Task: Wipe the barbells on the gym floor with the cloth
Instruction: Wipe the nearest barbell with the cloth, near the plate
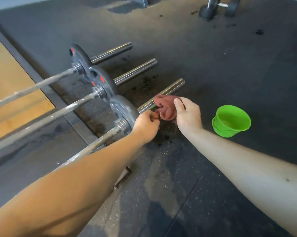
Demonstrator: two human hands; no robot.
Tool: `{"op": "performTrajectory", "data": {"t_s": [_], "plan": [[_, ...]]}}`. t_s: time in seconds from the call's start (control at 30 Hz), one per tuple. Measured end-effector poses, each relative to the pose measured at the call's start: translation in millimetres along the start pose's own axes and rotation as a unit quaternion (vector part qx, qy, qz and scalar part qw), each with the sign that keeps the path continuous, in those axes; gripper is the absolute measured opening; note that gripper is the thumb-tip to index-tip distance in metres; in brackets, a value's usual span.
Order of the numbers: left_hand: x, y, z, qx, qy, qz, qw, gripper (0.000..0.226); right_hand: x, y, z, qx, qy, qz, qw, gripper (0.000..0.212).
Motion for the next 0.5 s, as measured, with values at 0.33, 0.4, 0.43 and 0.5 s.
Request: {"op": "performTrajectory", "data": {"t_s": [0.33,0.4,0.43,0.5], "plan": [[3.5,31.8,-107.5,-0.041,-0.144,0.017,0.989,0.009,-66.8,22.6,47.8,-0.090,-0.021,0.057,0.994,0.029],[0.2,36.1,-129.2,-0.046,-0.155,0.016,0.987,0.010,-78.2,25.6,58.2,-0.105,-0.029,0.061,0.992,0.031],[-1.1,38.4,-138.9,-0.045,-0.156,0.016,0.987,0.009,-82.6,25.6,63.4,-0.109,-0.031,0.060,0.992,0.034],[-3.9,40.9,-154.1,-0.038,-0.156,0.019,0.987,0.011,-90.0,24.3,71.1,-0.114,-0.033,0.058,0.991,0.036]]}}
Point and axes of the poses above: each hand's wrist, its own y-axis away from the middle knuckle, its own z-axis out of the palm, x = y × z, the point moved 1 cm from there along -y, towards the middle knuckle
